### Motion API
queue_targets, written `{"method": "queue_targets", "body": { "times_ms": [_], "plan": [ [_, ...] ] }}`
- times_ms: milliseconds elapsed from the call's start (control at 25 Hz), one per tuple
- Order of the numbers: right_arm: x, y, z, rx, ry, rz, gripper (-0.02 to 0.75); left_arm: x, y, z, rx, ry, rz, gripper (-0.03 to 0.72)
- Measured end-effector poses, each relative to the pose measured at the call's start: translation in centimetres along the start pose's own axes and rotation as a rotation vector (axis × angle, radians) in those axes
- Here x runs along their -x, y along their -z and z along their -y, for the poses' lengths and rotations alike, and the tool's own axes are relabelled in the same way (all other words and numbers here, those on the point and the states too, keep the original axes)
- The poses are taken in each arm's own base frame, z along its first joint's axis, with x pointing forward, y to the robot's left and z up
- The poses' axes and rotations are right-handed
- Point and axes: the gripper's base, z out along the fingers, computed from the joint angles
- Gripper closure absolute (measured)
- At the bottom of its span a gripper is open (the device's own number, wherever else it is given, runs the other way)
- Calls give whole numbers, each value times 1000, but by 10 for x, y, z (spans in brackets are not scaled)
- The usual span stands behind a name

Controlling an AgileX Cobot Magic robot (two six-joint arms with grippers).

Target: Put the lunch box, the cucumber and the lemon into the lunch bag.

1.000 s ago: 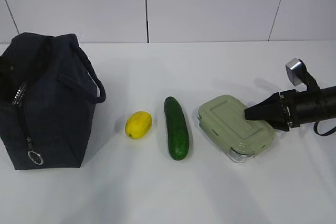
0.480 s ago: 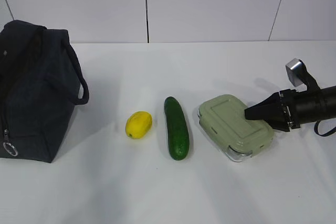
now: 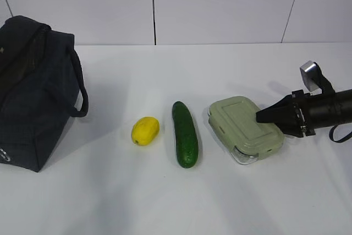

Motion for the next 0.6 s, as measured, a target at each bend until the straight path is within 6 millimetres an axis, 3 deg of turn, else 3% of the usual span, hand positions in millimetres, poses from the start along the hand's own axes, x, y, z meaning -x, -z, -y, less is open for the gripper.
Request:
{"method": "queue_targets", "body": {
  "times_ms": [280,600],
  "plan": [
    [4,3,-3,-26,-13,26,364,-1,-2,15,13,-78,-11,667],
    [12,11,-15,-72,-5,63,369,-1,-3,18,10,-87,-20,667]
  ]
}}
